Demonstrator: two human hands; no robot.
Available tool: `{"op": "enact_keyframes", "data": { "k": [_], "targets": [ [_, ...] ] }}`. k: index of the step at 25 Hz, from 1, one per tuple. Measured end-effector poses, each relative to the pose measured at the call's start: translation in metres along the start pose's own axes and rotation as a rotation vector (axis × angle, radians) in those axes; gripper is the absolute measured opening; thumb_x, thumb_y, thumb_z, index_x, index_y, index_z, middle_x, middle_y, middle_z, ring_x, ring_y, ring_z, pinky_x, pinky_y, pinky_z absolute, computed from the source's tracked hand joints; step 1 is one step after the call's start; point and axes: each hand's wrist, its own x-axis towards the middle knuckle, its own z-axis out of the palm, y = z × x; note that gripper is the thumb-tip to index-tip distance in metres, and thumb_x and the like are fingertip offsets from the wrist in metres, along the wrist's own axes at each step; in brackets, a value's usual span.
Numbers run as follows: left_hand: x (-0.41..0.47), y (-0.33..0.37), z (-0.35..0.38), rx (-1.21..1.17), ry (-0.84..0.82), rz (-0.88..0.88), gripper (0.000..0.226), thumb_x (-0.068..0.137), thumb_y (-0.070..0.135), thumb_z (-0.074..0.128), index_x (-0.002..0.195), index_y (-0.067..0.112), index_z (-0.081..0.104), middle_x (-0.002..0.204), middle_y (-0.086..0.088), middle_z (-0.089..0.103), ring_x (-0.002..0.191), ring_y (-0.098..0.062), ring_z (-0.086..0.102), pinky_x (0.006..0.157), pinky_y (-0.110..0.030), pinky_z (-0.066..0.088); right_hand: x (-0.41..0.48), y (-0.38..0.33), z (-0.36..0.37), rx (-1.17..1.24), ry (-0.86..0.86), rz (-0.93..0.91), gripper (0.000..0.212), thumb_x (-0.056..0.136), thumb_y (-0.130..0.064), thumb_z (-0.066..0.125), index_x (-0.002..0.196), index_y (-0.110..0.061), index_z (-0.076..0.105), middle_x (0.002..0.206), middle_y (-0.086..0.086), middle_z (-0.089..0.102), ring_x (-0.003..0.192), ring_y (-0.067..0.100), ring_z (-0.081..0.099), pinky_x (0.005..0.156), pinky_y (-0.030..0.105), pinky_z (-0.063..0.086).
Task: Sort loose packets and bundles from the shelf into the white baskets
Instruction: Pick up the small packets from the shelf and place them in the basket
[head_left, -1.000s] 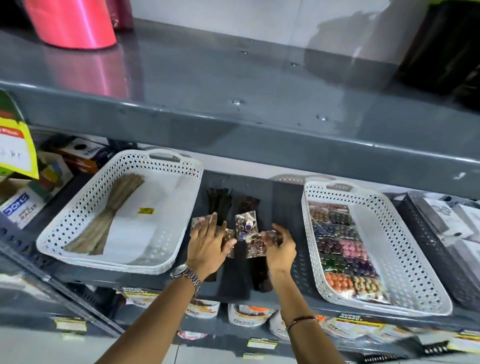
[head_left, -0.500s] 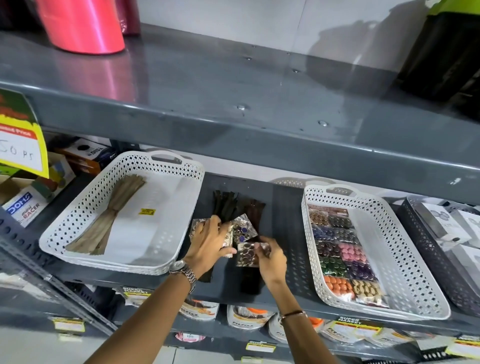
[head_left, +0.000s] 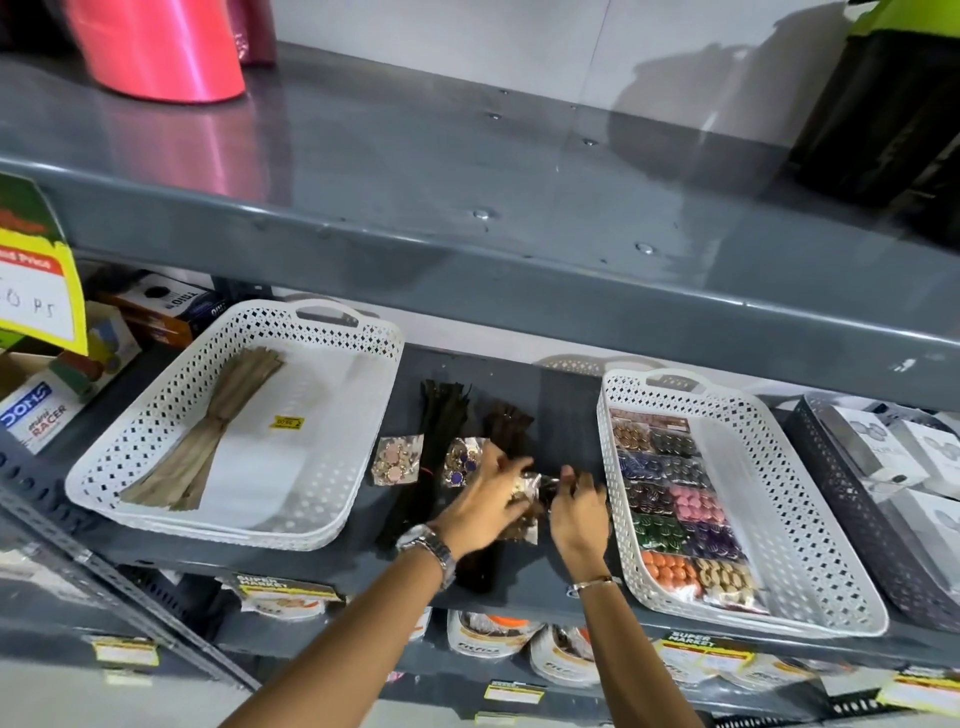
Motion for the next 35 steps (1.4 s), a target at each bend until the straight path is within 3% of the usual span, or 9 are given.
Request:
{"op": "enact_keyframes", "data": {
  "k": [3, 7, 10, 15, 19, 22, 26, 30, 35],
  "targets": [
    [-0.002, 0.007, 0.020, 0.135, -0.035, -0.005, 0.046, 0.094, 0.031, 0.036, 0.134, 0.008, 0.034, 0.114, 0.010, 0.045, 0.116, -0.024, 0.042, 0.105, -0.039, 0.034, -0.001, -0.012, -0.010, 0.059, 0.121, -0.125, 0.043, 0.096, -0.034, 0.032, 0.113, -0.003, 0.056, 0.121, 0.025, 0.058, 0.109, 0.040, 0.053, 0.092, 0.044, 0.043],
    [0.000, -0.013, 0.014, 0.399, 0.124, 0.031, 0.063, 0.089, 0.045, 0.026, 0.143, 0.012, 0.025, 0.151, -0.014, 0.027, 0.140, -0.032, 0.022, 0.109, -0.052, 0.026, -0.001, -0.029, -0.008, 0.138, 0.042, -0.172, 0.042, 0.095, -0.039, 0.032, 0.120, -0.012, 0.054, 0.126, 0.016, 0.058, 0.115, 0.036, 0.052, 0.098, 0.044, 0.042],
    [0.004, -0.046, -0.026, 0.401, 0.246, -0.162, 0.062, 0.095, 0.043, 0.027, 0.146, 0.012, 0.011, 0.155, -0.013, 0.014, 0.142, -0.028, 0.012, 0.114, -0.045, 0.017, 0.001, -0.037, 0.012, 0.054, -0.073, -0.277, 0.037, 0.091, -0.039, 0.043, 0.116, -0.016, 0.057, 0.122, 0.010, 0.062, 0.113, 0.032, 0.056, 0.096, 0.042, 0.046],
    [-0.002, -0.069, -0.036, 0.424, 0.098, -0.449, 0.070, 0.093, 0.052, 0.021, 0.147, 0.010, 0.004, 0.155, -0.020, 0.005, 0.143, -0.033, 0.004, 0.116, -0.041, 0.010, -0.001, -0.053, 0.044, -0.235, -0.164, -0.342, 0.053, 0.085, -0.045, 0.054, 0.129, -0.017, 0.047, 0.129, 0.014, 0.051, 0.120, 0.033, 0.047, 0.098, 0.041, 0.043],
    [-0.012, -0.072, -0.016, 0.495, 0.193, -0.464, 0.070, 0.092, 0.054, 0.020, 0.143, 0.007, 0.025, 0.147, -0.028, 0.030, 0.136, -0.040, 0.028, 0.109, -0.048, 0.029, 0.006, -0.059, 0.052, -0.304, -0.212, -0.199, 0.060, 0.076, -0.045, 0.065, 0.127, -0.017, 0.047, 0.129, 0.010, 0.048, 0.122, 0.030, 0.045, 0.095, 0.041, 0.044],
    [-0.013, -0.074, -0.015, 0.486, 0.166, -0.465, 0.074, 0.088, 0.061, 0.014, 0.123, 0.011, 0.057, 0.114, -0.025, 0.064, 0.108, -0.045, 0.057, 0.080, -0.054, 0.051, 0.011, -0.059, 0.052, -0.022, -0.235, -0.054, 0.040, 0.068, -0.033, 0.076, 0.100, -0.018, 0.055, 0.115, 0.009, 0.054, 0.105, 0.026, 0.055, 0.077, 0.031, 0.044],
    [-0.012, -0.067, -0.011, 0.564, 0.223, -0.386, 0.058, 0.077, 0.049, 0.060, 0.125, 0.017, 0.054, 0.107, -0.022, 0.061, 0.105, -0.042, 0.058, 0.067, -0.054, 0.052, 0.008, -0.052, 0.038, 0.355, -0.161, -0.038, 0.029, 0.067, -0.005, 0.077, 0.071, -0.016, 0.050, 0.078, 0.004, 0.060, 0.078, 0.020, 0.056, 0.073, 0.029, 0.047],
    [-0.008, -0.052, -0.020, 0.554, 0.430, -0.198, 0.052, 0.071, 0.040, 0.068, 0.118, 0.016, 0.061, 0.102, -0.016, 0.062, 0.087, -0.031, 0.062, 0.057, -0.040, 0.053, 0.000, -0.016, 0.004, 0.662, 0.113, 0.045, 0.040, 0.068, 0.007, 0.073, 0.061, -0.024, 0.050, 0.064, 0.003, 0.059, 0.072, 0.022, 0.057, 0.064, 0.019, 0.051],
    [0.009, -0.033, 0.006, 0.667, 0.277, -0.140, 0.055, 0.057, 0.042, 0.081, 0.104, 0.019, 0.069, 0.104, -0.012, 0.068, 0.087, -0.029, 0.066, 0.059, -0.038, 0.055, -0.019, 0.028, 0.001, 0.158, 0.166, -0.069, 0.017, 0.082, 0.000, 0.059, 0.097, -0.008, 0.060, 0.100, 0.018, 0.065, 0.094, 0.037, 0.062, 0.080, 0.043, 0.049]
  ]
}}
